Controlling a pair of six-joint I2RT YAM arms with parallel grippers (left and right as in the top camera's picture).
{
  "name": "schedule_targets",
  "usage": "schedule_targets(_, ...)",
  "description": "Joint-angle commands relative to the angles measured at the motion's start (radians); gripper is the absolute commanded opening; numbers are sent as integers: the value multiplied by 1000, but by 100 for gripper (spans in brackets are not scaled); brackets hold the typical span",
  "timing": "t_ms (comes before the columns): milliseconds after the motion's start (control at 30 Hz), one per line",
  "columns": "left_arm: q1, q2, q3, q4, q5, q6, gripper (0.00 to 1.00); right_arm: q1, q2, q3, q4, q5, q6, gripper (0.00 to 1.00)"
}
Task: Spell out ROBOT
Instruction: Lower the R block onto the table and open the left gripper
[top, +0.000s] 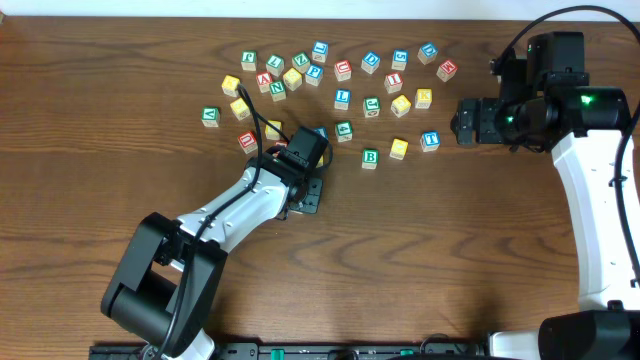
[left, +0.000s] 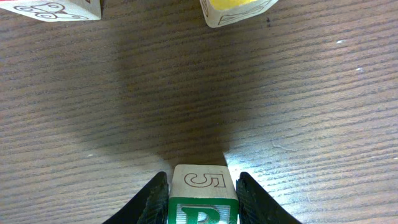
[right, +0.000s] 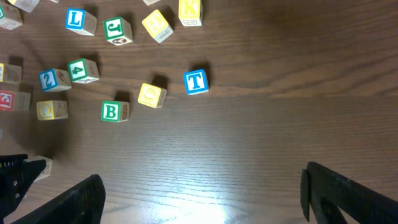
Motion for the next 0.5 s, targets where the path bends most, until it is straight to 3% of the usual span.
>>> schedule_targets(0, 4, 3, -8, -4, -6, -24, 35, -13, 6, 0, -1, 4, -8, 97)
schedule_targets(467, 4, 3, -7, -14, -5, -129, 35, -13, 6, 0, -1, 4, -8, 98)
